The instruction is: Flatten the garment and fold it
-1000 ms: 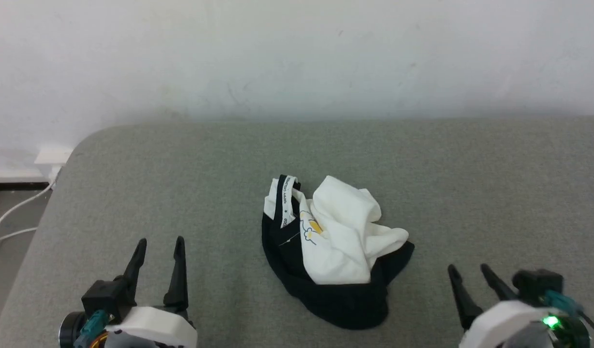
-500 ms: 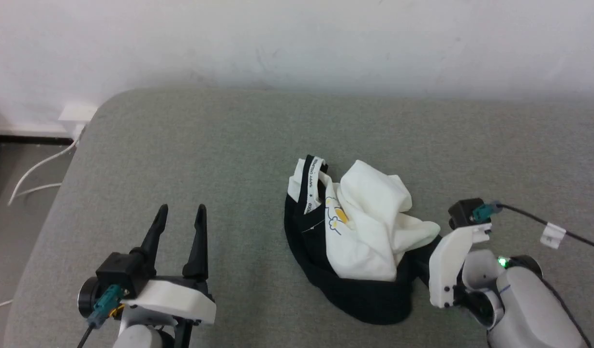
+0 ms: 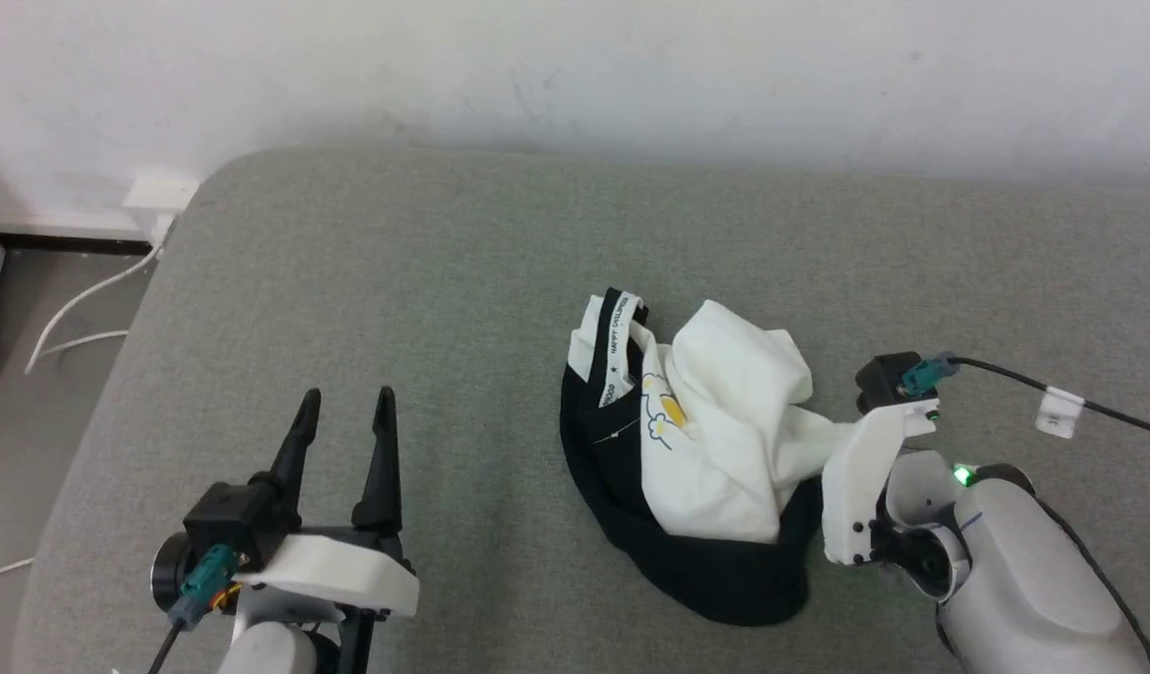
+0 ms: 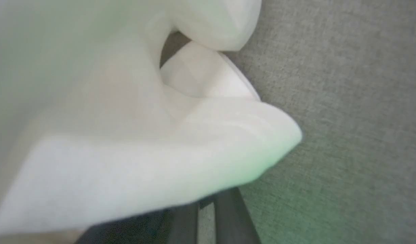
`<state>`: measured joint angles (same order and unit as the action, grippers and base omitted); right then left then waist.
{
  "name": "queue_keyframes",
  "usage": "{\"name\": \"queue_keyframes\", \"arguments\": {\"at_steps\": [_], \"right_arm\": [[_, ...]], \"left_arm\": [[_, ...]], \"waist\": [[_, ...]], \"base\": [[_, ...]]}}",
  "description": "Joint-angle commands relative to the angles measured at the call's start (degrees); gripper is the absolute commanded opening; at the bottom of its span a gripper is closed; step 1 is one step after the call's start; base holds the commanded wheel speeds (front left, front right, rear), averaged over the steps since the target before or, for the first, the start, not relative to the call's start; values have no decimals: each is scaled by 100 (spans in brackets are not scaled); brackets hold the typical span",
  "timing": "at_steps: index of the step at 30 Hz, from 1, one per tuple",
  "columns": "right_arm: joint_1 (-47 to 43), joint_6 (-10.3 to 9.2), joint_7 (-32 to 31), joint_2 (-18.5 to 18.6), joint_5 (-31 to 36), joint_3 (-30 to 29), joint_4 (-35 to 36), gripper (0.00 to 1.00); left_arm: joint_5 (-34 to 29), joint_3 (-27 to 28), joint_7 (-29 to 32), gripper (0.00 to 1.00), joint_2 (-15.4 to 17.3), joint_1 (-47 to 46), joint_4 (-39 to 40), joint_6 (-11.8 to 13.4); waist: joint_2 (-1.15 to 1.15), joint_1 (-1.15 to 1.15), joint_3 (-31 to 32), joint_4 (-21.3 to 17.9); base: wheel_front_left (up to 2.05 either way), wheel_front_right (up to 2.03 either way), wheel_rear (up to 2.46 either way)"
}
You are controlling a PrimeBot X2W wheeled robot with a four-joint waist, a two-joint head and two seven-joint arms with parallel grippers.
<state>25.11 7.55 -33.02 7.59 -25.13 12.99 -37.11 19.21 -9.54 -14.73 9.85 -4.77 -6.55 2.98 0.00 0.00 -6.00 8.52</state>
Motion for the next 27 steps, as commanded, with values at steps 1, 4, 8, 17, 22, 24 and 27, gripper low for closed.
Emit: {"name": "queue_keyframes", "arguments": {"at_steps": [1, 4, 8, 17, 22, 24, 27], "right_arm": [[-138, -6, 63, 16, 27, 18, -36, 0], [-157, -6, 640, 199, 190, -273, 406, 0], [-510, -6, 1084, 376, 533, -980, 1265, 0], [-2461, -6, 592, -137, 1430, -3398, 3780, 0], [-3405, -6, 263, -426, 1420, -4309, 3992, 0], [-3618, -6, 344, -457, 1367, -4472, 3837, 0], [-3715, -6, 774, -467, 1145, -4464, 3370, 67]], "left_arm": [[-67, 19, -26, 100, -16, 0, -18, -38], [-86, 78, -27, 100, 11, 46, -55, -33], [-102, 121, -27, 100, 19, 170, -73, -2], [-49, 157, -25, 100, 23, 413, -83, 80], [-22, 145, -11, 100, 46, 436, -123, 84], [-12, 151, -2, 100, 54, 452, -146, 105], [12, 170, 1, 100, 67, 492, -184, 132]], "waist": [[0, 0, 61, -66], [0, 0, 168, -202], [0, 0, 349, -422], [0, 0, 535, -779], [0, 0, 531, -795], [0, 0, 537, -789], [0, 0, 555, -787]], "base": [[0, 0, 0], [0, 0, 0], [0, 0, 0], [0, 0, 0], [0, 0, 0], [0, 0, 0], [0, 0, 0]]}}
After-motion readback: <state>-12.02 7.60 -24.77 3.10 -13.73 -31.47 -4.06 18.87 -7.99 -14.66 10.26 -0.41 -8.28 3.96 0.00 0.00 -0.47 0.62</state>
